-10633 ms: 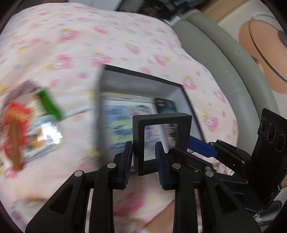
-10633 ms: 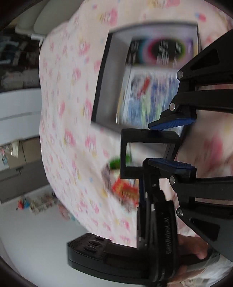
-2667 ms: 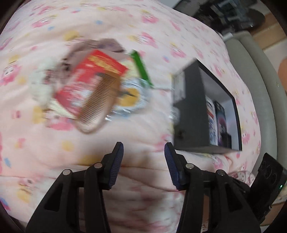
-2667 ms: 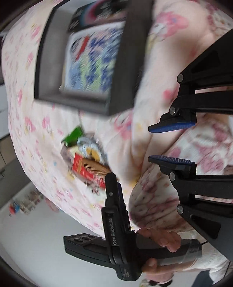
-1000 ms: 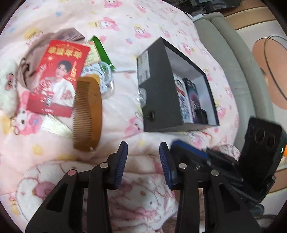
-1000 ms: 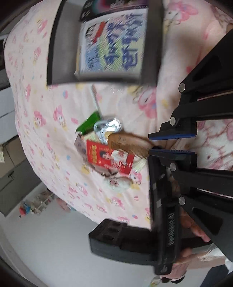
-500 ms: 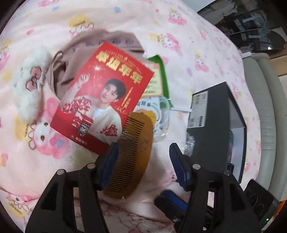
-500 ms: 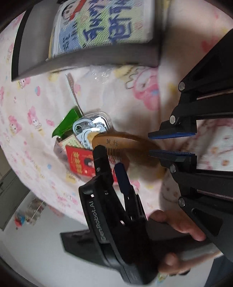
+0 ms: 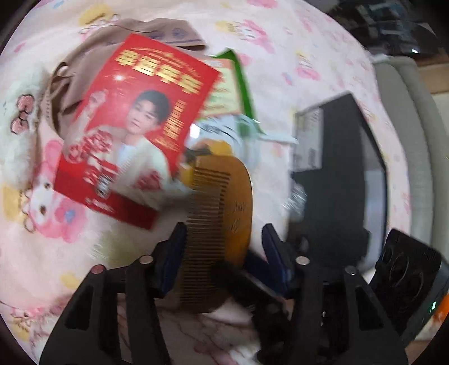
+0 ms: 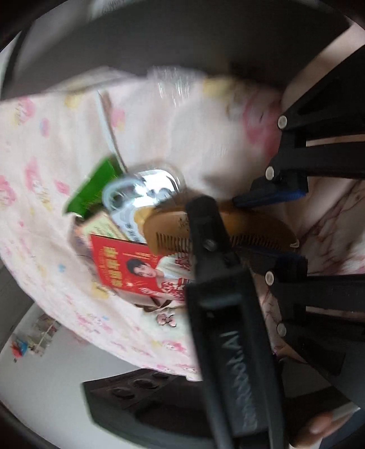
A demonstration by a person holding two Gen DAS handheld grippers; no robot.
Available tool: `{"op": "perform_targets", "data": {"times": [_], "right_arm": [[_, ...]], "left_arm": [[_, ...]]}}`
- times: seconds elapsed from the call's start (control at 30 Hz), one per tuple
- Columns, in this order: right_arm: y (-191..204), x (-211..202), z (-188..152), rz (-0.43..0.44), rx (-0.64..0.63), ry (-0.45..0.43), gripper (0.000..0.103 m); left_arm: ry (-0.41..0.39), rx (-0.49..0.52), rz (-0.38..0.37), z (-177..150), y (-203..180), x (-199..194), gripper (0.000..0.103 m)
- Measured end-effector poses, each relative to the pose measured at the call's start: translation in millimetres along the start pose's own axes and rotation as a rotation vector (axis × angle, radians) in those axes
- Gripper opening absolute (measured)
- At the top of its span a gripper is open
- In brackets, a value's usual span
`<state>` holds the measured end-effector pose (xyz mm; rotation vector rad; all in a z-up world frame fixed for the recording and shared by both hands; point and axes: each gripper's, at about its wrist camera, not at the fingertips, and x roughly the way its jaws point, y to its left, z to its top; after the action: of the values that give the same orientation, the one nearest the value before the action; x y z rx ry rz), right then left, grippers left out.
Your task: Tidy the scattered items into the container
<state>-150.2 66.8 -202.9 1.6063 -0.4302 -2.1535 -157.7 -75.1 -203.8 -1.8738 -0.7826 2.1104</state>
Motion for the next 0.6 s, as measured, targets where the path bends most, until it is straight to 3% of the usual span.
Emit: {"op": "perform_targets", "data": {"times": [0.1, 0.37, 0.6], "right_arm": [[-4, -30, -9, 0.007, -0.020, -0.041, 0.020], [-20, -108, -55, 0.017, 0.000, -0.105, 0.020], [-63, -144, -105, -0.018, 0.073, -0.131, 0.020]], "left_arm": [[0.029, 0.004, -0.088, -17, -9, -5, 0.050], [-0.012, 0.146, -0.115, -78, -77, -32, 0.050], [0.101, 0.307, -0.116, -117, -136, -7, 0.050]]}}
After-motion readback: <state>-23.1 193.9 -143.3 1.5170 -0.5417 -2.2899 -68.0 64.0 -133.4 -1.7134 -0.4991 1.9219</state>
